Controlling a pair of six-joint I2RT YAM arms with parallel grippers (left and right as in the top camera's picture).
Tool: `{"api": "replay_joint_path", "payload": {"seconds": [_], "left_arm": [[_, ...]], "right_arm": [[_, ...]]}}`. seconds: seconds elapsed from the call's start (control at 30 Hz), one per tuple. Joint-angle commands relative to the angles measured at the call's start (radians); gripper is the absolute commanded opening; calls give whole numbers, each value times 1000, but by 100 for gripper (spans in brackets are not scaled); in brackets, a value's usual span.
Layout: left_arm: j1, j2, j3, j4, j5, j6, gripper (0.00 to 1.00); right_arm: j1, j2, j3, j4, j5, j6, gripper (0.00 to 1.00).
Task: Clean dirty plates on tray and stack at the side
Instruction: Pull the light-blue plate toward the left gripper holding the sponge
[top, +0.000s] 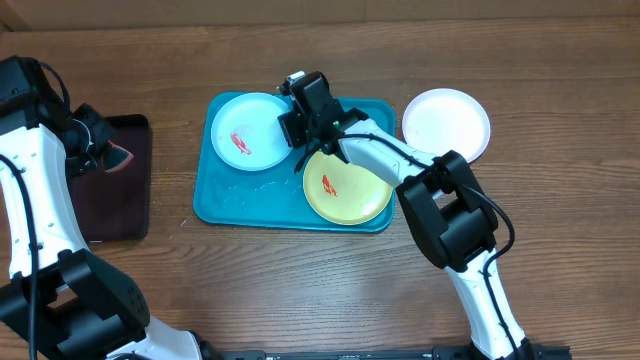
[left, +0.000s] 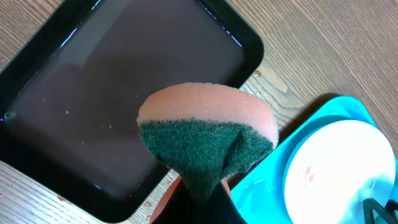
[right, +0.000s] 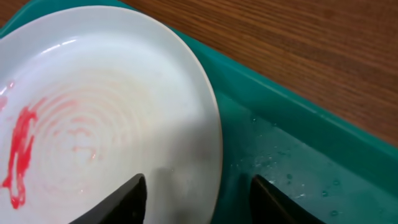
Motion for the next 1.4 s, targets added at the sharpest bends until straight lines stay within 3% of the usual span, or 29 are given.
{"api": "replay_joint_path", "payload": {"seconds": [0.0,0.2,0.3,0.47,0.6,0.67,0.87,1.0,1.1,1.27,1.37], "left_arm": [[-10,2,-2,1,8,16,4],[-10,2,-2,1,13,16,4],[-10,2,-2,2,34,24,4],[-10,2,-2,2,38,31,4],[-10,2,-2,2,38,31,4],[-10,2,-2,2,38,31,4],[-10,2,-2,2,38,32,4],[-10,2,-2,2,38,39,4],[-19,2,-2,2,38,47,4],[-75,2,-2,3,55,64,4],[-150,2,-2,6,63,99,4]], "right_arm": [[5,20,14,-4,-10,-1,44],[11,20,14,-36,-10,51,12],[14,20,15,-59,-12,85,4],[20,8,17,-178,-14,192,4],[25,-13,17,-209,-14,208,24],[25,-14,17,-190,-14,190,40],[25,-14,15,-92,-14,7,43],[25,10,14,-52,-14,-14,43],[24,31,14,-55,-14,-13,39],[30,33,14,-72,-14,26,5],[30,33,14,-126,-14,148,4]]}}
